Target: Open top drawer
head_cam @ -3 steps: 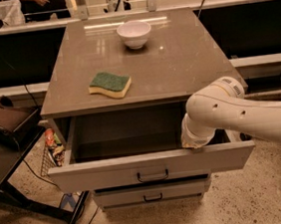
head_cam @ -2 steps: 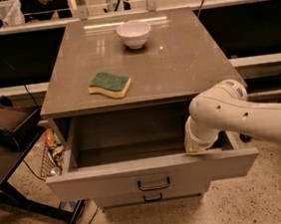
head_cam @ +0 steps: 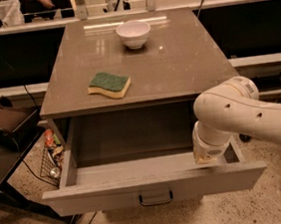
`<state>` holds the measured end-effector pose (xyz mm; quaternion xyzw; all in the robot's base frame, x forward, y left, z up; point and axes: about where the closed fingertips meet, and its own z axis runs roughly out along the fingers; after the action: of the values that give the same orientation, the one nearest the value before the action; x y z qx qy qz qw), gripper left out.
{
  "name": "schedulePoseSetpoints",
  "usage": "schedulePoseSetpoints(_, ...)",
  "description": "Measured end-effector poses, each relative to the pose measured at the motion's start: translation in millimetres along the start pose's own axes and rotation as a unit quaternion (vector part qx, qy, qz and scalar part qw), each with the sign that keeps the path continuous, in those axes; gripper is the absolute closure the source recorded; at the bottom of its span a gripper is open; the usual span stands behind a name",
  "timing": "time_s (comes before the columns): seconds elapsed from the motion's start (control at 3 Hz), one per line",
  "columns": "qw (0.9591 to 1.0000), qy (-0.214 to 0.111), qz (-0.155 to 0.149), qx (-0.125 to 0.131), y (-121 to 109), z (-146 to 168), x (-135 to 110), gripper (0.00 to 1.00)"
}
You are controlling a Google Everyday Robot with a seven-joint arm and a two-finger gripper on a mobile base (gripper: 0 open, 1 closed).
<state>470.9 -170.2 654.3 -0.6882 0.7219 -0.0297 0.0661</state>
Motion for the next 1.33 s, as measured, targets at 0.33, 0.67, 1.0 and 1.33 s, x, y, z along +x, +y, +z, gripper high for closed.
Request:
schedulePoseSetpoints(0.33, 0.9983, -0.006, 0.003, -0.057, 44, -8, 0, 1.00)
schedulePoseSetpoints(0.67, 0.9964, -0.008, 0.005, -0.084, 62, -13, 0, 1.00)
schedulePoseSetpoints(1.0, 0.9964, -0.008, 0.005, -0.084, 62, -13, 0, 1.00)
schedulePoseSetpoints(1.33, 0.9942, -0.023, 0.032, -0.100, 97, -5, 13, 1.00)
